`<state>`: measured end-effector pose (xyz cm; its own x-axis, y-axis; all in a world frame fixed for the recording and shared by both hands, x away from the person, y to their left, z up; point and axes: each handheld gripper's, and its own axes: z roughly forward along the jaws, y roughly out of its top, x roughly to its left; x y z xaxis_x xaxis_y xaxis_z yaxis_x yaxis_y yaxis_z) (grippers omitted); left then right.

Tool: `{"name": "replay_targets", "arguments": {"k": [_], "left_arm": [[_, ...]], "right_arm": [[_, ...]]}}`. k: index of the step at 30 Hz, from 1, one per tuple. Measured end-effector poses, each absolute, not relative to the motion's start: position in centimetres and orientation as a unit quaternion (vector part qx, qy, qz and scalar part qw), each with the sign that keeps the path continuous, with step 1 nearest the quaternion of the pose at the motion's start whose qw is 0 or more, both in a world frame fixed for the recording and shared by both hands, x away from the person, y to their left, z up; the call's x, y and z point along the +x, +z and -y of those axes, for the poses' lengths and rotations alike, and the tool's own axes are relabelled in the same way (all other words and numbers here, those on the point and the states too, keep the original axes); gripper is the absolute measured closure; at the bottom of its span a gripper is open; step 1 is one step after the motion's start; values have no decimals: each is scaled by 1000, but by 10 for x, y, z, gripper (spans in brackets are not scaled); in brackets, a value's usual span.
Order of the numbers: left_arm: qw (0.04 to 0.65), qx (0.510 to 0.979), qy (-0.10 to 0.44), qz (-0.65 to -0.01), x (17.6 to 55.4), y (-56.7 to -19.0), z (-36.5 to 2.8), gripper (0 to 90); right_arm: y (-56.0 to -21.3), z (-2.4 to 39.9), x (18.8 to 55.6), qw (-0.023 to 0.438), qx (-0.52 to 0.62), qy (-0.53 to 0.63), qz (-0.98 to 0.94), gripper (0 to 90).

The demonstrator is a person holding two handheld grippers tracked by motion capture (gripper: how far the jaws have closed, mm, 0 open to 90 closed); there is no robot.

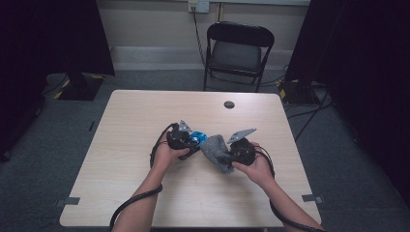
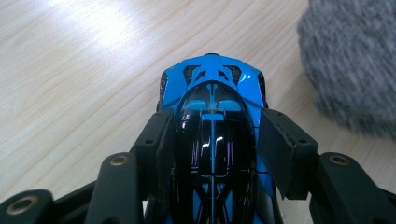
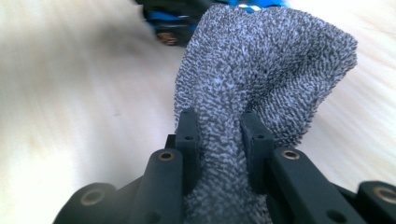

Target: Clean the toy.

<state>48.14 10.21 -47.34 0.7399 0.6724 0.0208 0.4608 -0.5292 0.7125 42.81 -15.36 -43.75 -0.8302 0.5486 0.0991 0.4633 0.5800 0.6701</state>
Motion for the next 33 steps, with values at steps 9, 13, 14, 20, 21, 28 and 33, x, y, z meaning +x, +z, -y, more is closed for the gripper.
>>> {"name": "replay_targets", "arguments": {"k": [9, 13, 14, 20, 21, 28, 33], "left_arm": [[358, 861, 152, -329, 481, -474, -102, 467], [358, 861, 151, -329, 481, -474, -101, 467], [357, 861, 151, -329, 481, -474, -101, 467], [355, 862, 152, -328, 481, -473, -101, 466], [355, 862, 152, -328, 481, -473, -101, 467], [357, 861, 154, -327, 480, -474, -102, 466], [358, 861, 156, -326, 480, -474, -102, 467]], "right_arm": [[-444, 170, 445, 89, 334, 356, -868, 733], [-449, 173, 451, 103, 355, 347, -862, 732], [-450, 173, 453, 104, 358, 346, -861, 732], [-456, 176, 462, 113, 384, 336, -852, 732], [-457, 176, 463, 110, 387, 337, -851, 732], [-465, 170, 467, 104, 403, 336, -845, 732], [-472, 158, 466, 97, 398, 331, -850, 730]]}}
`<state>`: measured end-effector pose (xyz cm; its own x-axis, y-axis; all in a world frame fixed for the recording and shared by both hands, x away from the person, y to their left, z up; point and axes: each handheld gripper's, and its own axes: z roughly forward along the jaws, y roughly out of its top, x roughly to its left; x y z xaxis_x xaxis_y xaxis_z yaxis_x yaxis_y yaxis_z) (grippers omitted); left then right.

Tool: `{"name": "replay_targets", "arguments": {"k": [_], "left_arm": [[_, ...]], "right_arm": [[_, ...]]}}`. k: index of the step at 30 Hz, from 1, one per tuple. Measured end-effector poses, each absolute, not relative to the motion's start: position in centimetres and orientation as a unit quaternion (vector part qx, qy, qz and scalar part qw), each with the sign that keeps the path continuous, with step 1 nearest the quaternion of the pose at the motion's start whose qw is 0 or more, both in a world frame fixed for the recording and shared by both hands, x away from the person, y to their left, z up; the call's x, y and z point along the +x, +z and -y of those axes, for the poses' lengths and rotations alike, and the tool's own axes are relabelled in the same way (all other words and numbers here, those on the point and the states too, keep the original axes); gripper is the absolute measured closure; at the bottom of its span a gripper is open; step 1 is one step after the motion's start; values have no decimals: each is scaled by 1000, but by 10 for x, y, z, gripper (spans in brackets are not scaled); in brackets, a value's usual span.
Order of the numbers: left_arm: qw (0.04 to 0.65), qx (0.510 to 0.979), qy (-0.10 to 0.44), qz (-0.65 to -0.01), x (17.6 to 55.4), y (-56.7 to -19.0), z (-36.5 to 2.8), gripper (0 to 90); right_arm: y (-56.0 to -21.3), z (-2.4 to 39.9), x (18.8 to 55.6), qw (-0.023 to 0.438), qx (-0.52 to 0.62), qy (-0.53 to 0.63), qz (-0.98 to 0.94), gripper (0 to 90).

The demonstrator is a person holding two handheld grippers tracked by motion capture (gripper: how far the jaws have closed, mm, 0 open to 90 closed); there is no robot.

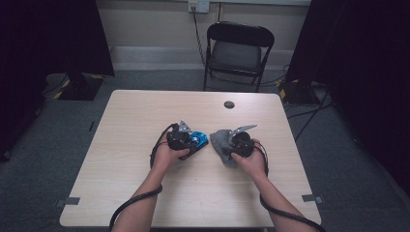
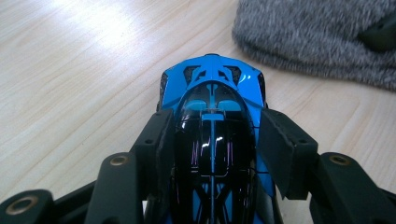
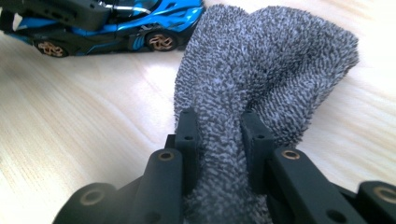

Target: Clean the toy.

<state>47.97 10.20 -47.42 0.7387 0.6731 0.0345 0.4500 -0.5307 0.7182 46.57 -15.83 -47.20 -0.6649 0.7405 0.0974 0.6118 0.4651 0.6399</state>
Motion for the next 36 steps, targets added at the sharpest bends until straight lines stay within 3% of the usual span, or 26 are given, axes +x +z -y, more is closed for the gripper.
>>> {"name": "replay_targets", "arguments": {"k": [36], "left_arm": [[356, 862, 153, -326, 479, -474, -102, 465]], "right_arm": [[-478, 120, 430, 53, 329, 352, -875, 730]]}}
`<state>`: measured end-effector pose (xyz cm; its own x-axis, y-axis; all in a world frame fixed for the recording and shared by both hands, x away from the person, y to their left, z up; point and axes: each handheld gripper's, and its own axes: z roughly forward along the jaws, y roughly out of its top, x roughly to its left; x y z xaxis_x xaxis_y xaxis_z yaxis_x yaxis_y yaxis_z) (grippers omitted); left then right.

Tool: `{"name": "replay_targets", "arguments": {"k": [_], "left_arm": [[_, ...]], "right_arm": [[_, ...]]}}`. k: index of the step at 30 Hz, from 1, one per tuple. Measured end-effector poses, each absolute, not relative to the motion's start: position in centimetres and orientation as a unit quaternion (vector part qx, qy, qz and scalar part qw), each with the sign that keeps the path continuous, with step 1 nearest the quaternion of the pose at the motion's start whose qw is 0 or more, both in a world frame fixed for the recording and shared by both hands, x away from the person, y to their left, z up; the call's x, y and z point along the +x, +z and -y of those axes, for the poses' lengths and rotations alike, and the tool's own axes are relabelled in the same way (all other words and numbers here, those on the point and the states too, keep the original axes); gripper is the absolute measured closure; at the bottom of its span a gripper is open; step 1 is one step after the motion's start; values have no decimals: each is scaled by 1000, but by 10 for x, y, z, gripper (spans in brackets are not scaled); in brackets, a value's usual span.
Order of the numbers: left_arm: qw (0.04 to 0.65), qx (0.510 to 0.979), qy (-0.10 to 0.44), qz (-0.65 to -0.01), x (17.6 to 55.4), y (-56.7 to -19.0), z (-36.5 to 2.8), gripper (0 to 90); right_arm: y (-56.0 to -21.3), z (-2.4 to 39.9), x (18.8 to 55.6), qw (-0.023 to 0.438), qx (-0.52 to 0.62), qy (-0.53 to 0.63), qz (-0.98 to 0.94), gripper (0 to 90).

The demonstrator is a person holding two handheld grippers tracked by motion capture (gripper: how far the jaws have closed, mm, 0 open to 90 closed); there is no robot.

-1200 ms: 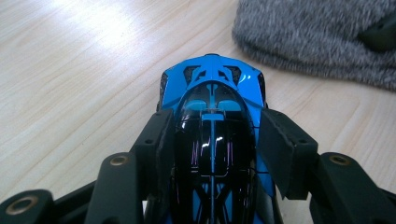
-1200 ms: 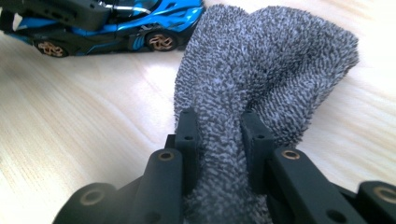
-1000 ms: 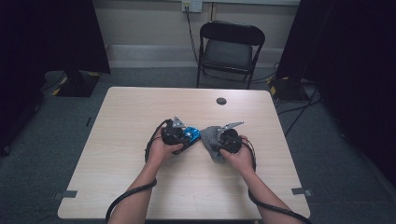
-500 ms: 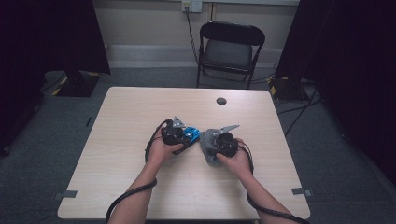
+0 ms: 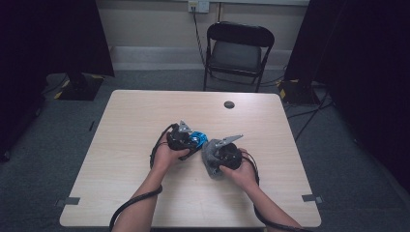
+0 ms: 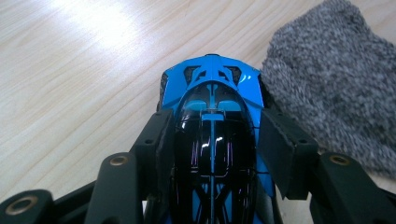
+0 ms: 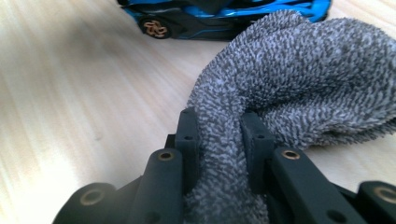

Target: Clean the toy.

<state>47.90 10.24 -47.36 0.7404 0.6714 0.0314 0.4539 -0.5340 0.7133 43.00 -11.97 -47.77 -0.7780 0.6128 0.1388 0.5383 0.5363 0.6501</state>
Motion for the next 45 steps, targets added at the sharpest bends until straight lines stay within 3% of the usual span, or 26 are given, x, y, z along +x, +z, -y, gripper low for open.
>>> {"name": "replay_targets", "arguments": {"k": [45], "left_arm": [[360, 857, 159, -331, 479, -475, -101, 464]], "right_arm": [[-480, 75, 402, -2, 247, 372, -894, 729]]}}
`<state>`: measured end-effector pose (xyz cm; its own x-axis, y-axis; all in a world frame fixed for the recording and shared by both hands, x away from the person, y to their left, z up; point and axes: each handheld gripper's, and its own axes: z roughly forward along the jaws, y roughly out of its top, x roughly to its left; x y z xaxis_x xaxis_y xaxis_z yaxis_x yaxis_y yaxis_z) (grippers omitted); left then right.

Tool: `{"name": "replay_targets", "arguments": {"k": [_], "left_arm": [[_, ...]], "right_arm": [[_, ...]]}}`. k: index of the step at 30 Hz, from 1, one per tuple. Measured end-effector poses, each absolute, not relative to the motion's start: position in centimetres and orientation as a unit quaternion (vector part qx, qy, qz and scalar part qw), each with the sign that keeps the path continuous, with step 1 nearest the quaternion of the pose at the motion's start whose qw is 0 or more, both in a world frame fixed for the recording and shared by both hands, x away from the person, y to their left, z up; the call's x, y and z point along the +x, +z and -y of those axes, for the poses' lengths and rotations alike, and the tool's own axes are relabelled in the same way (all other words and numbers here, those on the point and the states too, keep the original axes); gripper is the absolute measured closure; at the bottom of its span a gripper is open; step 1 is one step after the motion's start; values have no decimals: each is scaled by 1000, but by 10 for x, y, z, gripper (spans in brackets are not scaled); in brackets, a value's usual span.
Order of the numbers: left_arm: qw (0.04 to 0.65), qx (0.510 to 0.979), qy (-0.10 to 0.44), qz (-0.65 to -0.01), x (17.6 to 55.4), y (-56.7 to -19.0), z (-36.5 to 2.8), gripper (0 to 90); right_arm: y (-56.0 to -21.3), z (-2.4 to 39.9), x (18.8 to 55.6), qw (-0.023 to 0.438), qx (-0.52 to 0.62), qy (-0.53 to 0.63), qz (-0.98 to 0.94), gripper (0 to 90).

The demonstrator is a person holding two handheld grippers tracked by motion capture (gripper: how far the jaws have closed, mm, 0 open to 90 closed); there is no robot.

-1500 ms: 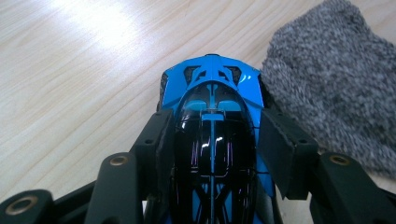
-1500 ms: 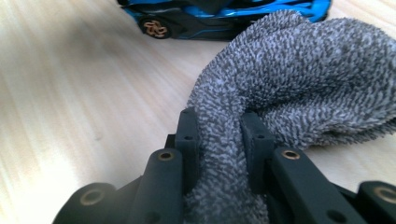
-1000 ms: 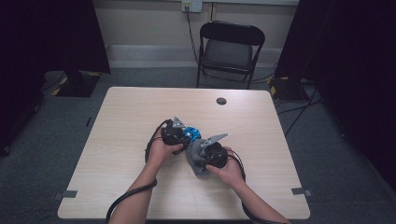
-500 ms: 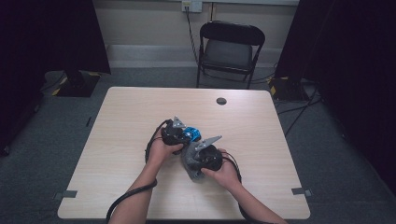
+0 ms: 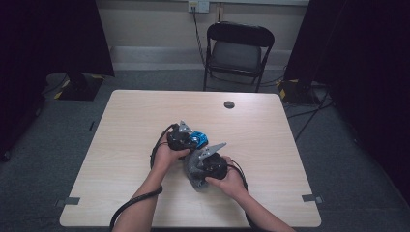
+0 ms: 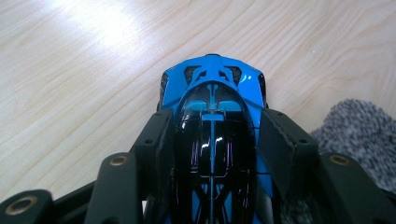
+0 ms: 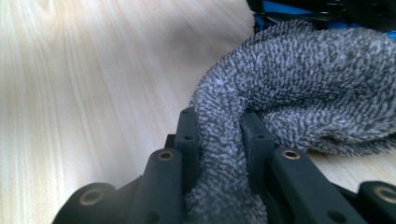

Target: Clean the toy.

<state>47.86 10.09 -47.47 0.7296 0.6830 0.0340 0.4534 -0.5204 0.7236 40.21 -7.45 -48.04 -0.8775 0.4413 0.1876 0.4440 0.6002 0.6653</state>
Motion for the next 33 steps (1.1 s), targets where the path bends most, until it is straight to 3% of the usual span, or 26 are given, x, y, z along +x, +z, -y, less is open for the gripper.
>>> {"name": "replay_targets", "arguments": {"k": [33], "left_arm": [[355, 860, 158, -331, 479, -474, -101, 464]], "right_arm": [[-478, 68, 384, 19, -194, -375, 906, 729]]}}
